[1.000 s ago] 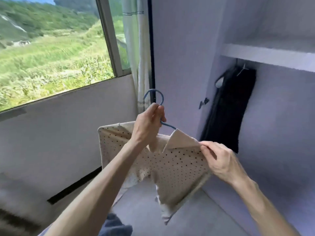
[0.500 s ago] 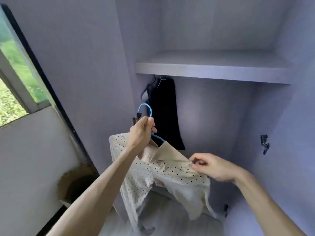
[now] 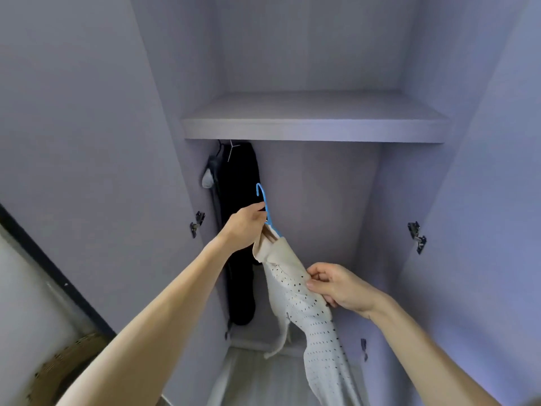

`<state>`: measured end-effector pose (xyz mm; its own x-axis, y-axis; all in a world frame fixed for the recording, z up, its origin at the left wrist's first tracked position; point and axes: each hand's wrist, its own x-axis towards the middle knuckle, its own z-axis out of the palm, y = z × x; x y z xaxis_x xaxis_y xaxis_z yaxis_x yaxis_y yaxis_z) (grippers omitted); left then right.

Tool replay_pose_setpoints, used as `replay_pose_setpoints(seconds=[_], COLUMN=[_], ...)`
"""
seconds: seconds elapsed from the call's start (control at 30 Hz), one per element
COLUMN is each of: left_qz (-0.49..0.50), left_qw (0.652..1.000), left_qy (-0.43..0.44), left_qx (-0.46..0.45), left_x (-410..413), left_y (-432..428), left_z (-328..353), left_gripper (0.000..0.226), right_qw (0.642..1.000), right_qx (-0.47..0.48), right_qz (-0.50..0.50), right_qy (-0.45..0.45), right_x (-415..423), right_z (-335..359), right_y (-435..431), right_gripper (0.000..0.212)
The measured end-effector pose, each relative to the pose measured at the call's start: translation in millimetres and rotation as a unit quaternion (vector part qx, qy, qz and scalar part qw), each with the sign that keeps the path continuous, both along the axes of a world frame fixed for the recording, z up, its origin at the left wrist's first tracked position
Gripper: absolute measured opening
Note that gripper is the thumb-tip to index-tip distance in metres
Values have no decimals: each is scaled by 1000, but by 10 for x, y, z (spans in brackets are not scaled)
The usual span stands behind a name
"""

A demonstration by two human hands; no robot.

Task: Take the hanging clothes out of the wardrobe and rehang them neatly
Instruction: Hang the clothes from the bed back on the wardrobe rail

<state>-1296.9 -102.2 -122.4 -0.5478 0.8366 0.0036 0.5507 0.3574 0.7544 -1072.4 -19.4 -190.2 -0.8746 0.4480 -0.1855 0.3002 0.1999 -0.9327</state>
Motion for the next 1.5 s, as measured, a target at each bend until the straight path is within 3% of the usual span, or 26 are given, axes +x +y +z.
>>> replay_pose_setpoints(seconds=[0.07, 0.1, 0.23, 0.37, 0.53, 0.67, 0.8, 1.1, 1.27, 1.4, 1.5], left_qz=[-29, -39, -1, 83, 178, 205, 227, 273, 279, 282, 288], left_qw=[999, 996, 960, 869, 773, 682, 648, 617, 594, 585, 578], left_qy=[20, 50, 240, 458, 606, 686, 718, 732, 748, 754, 756], left_qx=[-38, -61, -142, -169, -60, -151, -112, -89, -93, -102, -107], left_x=[-155, -249, -742, -1303, -2087, -2540, -2745, -2835, -2819, -2819, -2831], left_y=[-67, -110, -223, -251, -220, -336, -219, -32, -21, -17, -11], left_z=[-35, -52, -116, -30, 195, 194, 63, -56, -60, -77, -81], left_gripper=[28, 43, 60, 61, 57, 64, 61, 62, 64, 64, 65], right_qw=[999, 998, 990, 985, 984, 981, 981, 971, 972, 965, 948], right_qx=[-3, -6, -21, -20, -16, -21, 23, 147, 187, 233, 303], right_qz=[-37, -57, -131, -167, -165, -173, -168, -176, -140, -120, -86], right_qy=[5, 9, 39, 51, 65, 84, 91, 68, -13, -14, -53], right_x=[-174, -268, -695, -1181, -1873, -2450, -3054, -4111, -4316, -4406, -4563], right_z=[-58, -84, -123, -128, -127, -134, -137, -159, -570, -736, -722], right_y=[-14, -16, 25, 262, 723, 1111, 1512, 2122, 2069, 2026, 1966], right_gripper=[8, 9, 11, 10, 10, 12, 17, 7, 15, 20, 40])
